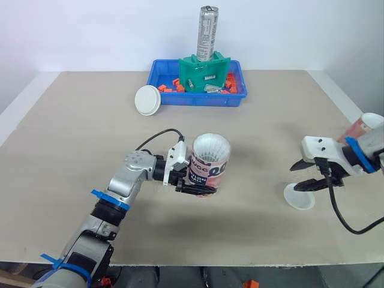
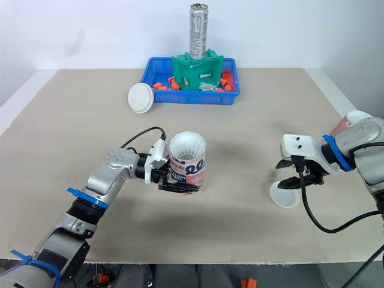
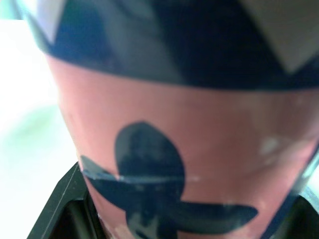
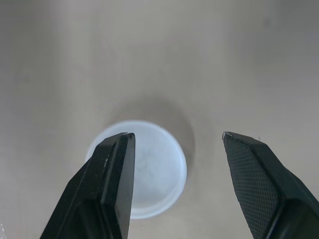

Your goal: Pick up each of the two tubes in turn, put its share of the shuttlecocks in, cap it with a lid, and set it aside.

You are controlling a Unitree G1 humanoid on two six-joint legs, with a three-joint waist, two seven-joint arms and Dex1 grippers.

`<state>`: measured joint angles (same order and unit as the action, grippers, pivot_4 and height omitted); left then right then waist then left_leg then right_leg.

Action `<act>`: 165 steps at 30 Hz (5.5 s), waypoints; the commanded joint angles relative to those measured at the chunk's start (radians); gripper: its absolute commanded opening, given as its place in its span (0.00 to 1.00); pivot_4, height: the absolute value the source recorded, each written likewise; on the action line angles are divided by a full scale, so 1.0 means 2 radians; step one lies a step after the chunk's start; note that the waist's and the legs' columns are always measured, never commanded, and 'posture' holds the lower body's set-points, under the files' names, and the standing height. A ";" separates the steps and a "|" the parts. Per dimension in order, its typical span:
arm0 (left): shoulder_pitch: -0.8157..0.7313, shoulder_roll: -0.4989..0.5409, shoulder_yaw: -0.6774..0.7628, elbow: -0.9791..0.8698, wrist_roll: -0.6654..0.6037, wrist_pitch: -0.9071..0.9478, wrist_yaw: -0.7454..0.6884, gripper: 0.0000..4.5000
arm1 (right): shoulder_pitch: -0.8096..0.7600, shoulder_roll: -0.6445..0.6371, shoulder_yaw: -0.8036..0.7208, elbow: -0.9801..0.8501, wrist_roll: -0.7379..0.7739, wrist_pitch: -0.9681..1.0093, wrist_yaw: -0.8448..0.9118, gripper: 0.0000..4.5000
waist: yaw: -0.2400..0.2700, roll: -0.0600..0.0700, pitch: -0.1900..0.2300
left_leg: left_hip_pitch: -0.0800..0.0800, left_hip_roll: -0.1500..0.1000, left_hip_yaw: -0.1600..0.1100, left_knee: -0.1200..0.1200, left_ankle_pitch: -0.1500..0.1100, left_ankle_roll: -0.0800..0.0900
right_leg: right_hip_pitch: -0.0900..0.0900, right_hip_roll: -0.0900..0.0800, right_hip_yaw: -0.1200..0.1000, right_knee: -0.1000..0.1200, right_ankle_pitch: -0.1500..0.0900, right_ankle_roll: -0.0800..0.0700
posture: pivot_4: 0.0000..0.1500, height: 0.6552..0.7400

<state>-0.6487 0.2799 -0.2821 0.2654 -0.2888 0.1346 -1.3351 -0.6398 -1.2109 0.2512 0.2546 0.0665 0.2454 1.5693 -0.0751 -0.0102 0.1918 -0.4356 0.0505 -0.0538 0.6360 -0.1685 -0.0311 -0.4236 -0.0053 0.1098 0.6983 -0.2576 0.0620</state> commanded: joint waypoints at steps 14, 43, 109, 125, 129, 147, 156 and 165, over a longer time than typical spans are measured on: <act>0.024 -0.005 0.007 0.006 0.001 -0.039 0.007 0.70 | -0.051 0.040 0.044 0.110 -0.085 -0.062 0.022 0.49 | -0.001 0.000 0.000 | 0.000 0.000 0.000 0.000 0.000 -0.001 | 0.000 0.000 0.000 0.000 0.000 0.000 | 1.00 0.62; 0.035 0.001 -0.004 0.097 0.024 -0.112 -0.016 0.70 | -0.231 0.065 -0.001 -0.158 0.148 0.099 0.023 0.01 | -0.003 0.001 0.000 | 0.005 -0.001 0.000 0.000 0.001 -0.001 | 0.004 -0.001 0.001 0.000 0.000 -0.002 | 1.00 0.62; 0.014 0.031 -0.020 0.104 0.040 -0.074 -0.037 0.70 | -0.346 0.214 0.074 -0.141 0.161 0.060 0.023 0.36 | -0.006 -0.003 -0.002 | 0.005 0.001 -0.001 -0.005 0.001 -0.002 | 0.003 0.001 0.000 -0.001 -0.002 -0.005 | 1.00 0.62; 0.018 0.032 -0.018 0.101 0.038 -0.077 -0.037 0.70 | -0.265 0.226 0.189 -0.191 0.024 -0.024 0.014 0.01 | -0.006 -0.004 -0.002 | 0.006 0.001 -0.001 -0.006 0.001 -0.002 | 0.003 0.001 0.000 -0.001 -0.002 -0.005 | 1.00 0.62; 0.016 0.028 -0.015 0.098 0.034 -0.076 -0.033 0.70 | -0.249 0.237 0.202 -0.169 -0.037 -0.083 0.003 0.01 | -0.007 -0.007 -0.005 | 0.009 0.001 -0.001 -0.007 0.001 -0.002 | 0.005 0.001 0.000 -0.001 -0.002 -0.005 | 1.00 0.62; 0.013 0.026 0.006 0.093 0.010 -0.073 -0.034 0.84 | -0.282 0.192 -0.027 -0.145 0.153 0.152 -0.014 0.52 | -0.001 -0.007 -0.005 | 0.005 0.000 -0.003 -0.010 -0.001 -0.003 | 0.001 0.000 -0.001 -0.007 0.002 -0.003 | 1.00 0.62; 0.012 0.031 0.023 0.074 -0.010 -0.083 -0.061 1.00 | -0.153 0.126 -0.119 -0.246 0.205 0.243 -0.086 0.99 | 0.002 -0.005 -0.003 | 0.002 -0.001 -0.003 -0.009 -0.001 -0.003 | -0.001 0.000 -0.001 -0.008 0.001 -0.002 | 1.00 0.62; 0.036 0.105 0.060 0.025 -0.028 -0.044 -0.072 1.00 | 0.013 0.074 -0.154 -0.335 0.213 0.262 -0.141 0.99 | 0.000 -0.004 -0.002 | 0.002 -0.001 -0.002 -0.009 -0.001 -0.003 | -0.001 0.000 -0.001 -0.008 0.001 -0.001 | 1.00 0.62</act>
<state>-0.5818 0.4680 -0.1948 0.3646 -0.3154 0.0201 -1.4776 -0.6363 -1.0479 -0.0099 -0.3648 0.4993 0.7996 1.3196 -0.0745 -0.0174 0.1872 -0.4314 0.0490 -0.0582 0.6179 -0.1713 -0.0367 -0.4259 -0.0059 0.1089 0.6821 -0.2559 0.0594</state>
